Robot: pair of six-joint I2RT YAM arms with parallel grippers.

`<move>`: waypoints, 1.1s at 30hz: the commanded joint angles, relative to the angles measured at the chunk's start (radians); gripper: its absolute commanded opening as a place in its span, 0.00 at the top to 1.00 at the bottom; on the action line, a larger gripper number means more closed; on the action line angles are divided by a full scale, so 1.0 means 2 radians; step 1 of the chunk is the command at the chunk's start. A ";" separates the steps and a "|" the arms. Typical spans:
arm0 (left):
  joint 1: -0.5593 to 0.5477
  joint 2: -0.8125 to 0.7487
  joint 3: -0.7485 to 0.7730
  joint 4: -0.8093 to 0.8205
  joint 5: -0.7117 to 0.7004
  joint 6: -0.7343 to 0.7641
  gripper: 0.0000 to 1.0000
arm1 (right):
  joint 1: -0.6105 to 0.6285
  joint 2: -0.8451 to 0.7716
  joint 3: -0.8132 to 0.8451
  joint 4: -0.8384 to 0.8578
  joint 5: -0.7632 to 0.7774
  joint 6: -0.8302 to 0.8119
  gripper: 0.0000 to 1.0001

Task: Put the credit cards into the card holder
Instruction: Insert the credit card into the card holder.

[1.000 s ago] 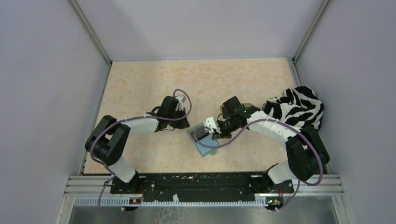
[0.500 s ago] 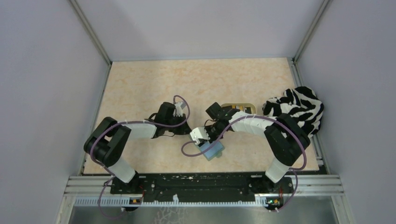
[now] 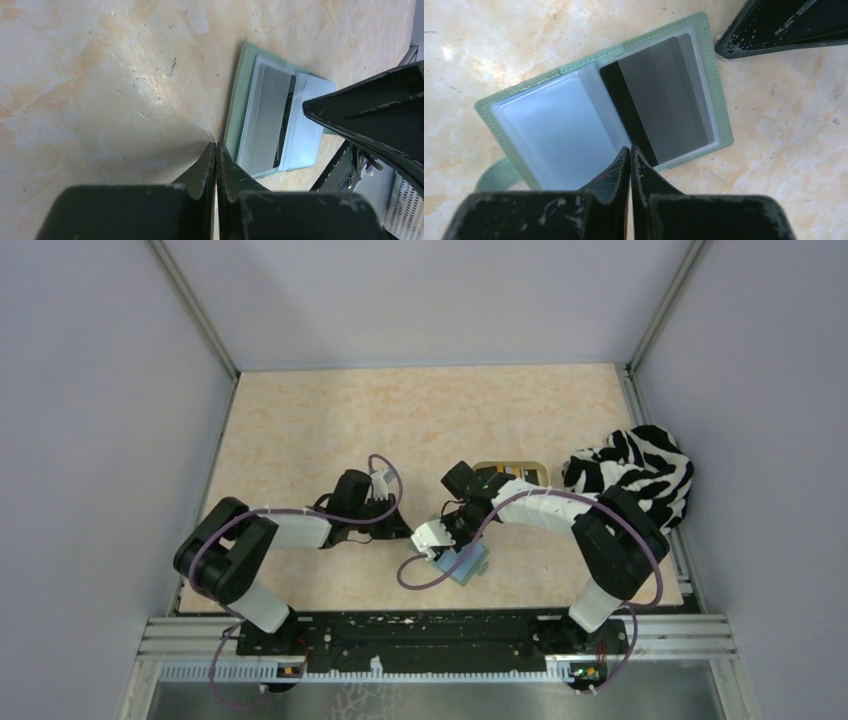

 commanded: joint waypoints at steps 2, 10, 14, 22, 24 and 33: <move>-0.006 -0.004 -0.021 -0.039 -0.003 -0.001 0.95 | 0.007 -0.036 -0.003 -0.035 -0.034 -0.047 1.00; -0.010 -0.008 -0.030 -0.030 0.001 -0.011 0.95 | 0.026 0.001 0.004 -0.035 0.006 -0.045 1.00; -0.013 -0.008 -0.035 -0.025 0.003 -0.014 0.95 | 0.032 0.007 0.002 -0.035 0.024 -0.050 1.00; -0.016 -0.013 -0.039 -0.020 0.005 -0.018 0.95 | 0.047 0.028 0.002 -0.003 0.070 -0.028 1.00; -0.018 -0.013 -0.041 -0.018 0.005 -0.020 0.95 | 0.047 0.025 0.003 0.013 0.077 -0.015 1.00; -0.021 -0.008 -0.047 -0.007 0.004 -0.026 0.95 | 0.047 0.004 -0.010 0.069 0.097 0.026 1.00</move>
